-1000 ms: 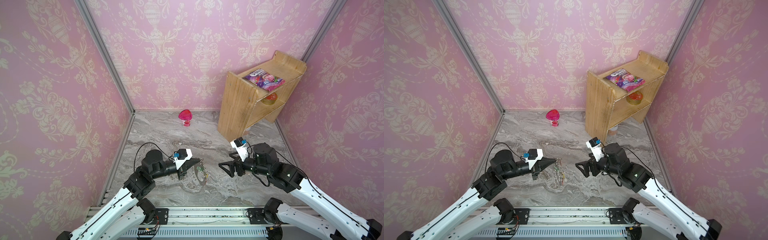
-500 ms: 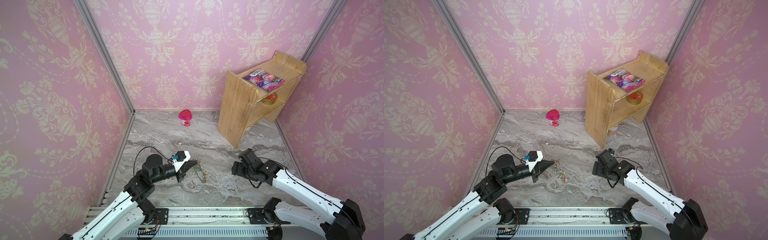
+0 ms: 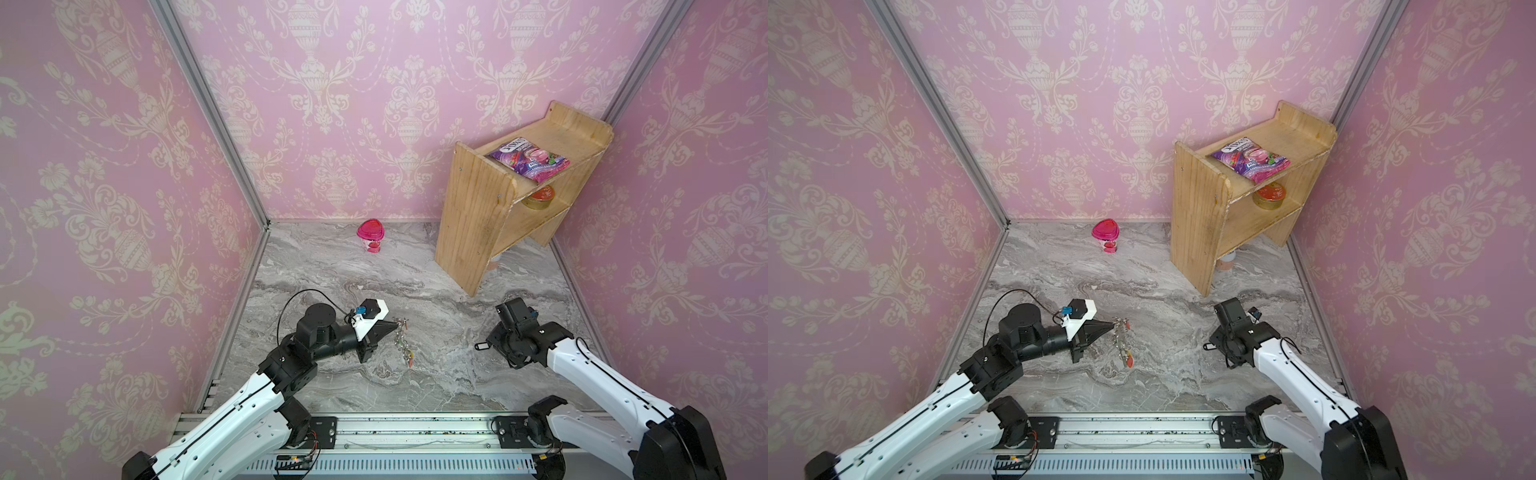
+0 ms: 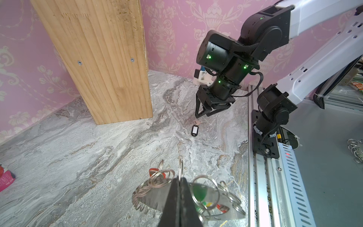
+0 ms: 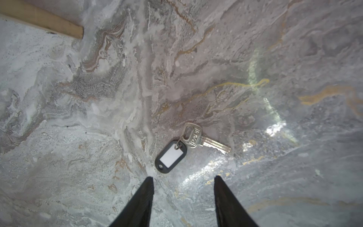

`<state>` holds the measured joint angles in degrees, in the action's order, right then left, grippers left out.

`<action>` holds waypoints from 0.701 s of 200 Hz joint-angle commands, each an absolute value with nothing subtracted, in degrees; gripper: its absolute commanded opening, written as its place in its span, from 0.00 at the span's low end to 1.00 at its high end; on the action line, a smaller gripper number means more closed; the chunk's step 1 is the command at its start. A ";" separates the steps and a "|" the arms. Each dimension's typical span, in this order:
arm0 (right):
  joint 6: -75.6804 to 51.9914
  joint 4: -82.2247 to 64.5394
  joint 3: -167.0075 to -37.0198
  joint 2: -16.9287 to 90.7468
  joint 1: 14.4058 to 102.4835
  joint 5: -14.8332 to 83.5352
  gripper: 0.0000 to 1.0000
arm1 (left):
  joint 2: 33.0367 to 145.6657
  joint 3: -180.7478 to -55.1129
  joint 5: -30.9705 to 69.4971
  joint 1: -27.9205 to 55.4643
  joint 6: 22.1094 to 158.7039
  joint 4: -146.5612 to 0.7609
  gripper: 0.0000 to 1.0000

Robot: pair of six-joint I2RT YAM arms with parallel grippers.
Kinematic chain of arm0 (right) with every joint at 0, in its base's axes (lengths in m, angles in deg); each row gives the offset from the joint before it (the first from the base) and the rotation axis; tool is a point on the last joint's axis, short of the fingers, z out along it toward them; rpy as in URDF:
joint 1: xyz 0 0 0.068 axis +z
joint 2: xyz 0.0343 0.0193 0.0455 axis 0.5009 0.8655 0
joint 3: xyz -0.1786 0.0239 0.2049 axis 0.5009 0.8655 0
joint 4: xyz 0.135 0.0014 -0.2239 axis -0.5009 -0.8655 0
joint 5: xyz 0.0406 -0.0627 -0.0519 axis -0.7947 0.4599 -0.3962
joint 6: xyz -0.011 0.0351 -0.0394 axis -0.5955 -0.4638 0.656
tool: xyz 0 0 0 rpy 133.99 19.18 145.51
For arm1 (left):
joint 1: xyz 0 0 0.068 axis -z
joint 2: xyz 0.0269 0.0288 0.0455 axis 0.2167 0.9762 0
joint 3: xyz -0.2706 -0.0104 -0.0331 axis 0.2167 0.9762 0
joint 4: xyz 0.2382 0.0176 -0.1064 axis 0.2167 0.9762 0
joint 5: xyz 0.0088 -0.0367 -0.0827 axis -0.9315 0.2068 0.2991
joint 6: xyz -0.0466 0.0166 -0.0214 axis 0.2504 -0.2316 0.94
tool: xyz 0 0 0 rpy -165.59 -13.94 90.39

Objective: Put the keys on the keyring
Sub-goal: 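Move the right gripper down over the black-tagged key on the table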

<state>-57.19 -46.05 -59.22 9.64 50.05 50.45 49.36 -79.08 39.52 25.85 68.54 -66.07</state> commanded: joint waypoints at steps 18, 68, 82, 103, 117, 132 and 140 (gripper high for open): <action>-57.63 -41.58 -58.62 13.65 49.66 47.91 0.44 | 49.52 -79.50 39.98 25.23 69.61 -67.98 0.00; -58.03 -40.47 -58.59 15.54 49.51 48.42 0.40 | 50.11 -80.12 41.60 25.01 68.99 -66.99 0.00; -58.13 -40.56 -58.68 16.00 49.40 48.51 0.39 | 50.06 -80.11 41.66 25.02 68.88 -67.01 0.00; -58.48 -40.58 -58.51 16.26 49.22 48.62 0.38 | 50.01 -80.12 41.81 25.04 68.85 -66.92 0.00; -58.36 -40.83 -58.59 16.52 49.05 48.84 0.36 | 49.79 -80.02 41.41 25.07 68.90 -67.01 0.00; -58.23 -40.64 -58.66 16.70 48.87 48.95 0.35 | 49.57 -80.02 41.15 25.02 68.80 -66.97 0.00; -58.20 -40.62 -58.68 16.83 48.78 49.02 0.34 | 49.40 -79.93 41.09 25.03 68.77 -67.01 0.00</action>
<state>-57.37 -40.33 -59.09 16.29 49.33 48.26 50.43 -79.08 39.98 25.48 68.76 -65.98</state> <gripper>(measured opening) 0.351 0.044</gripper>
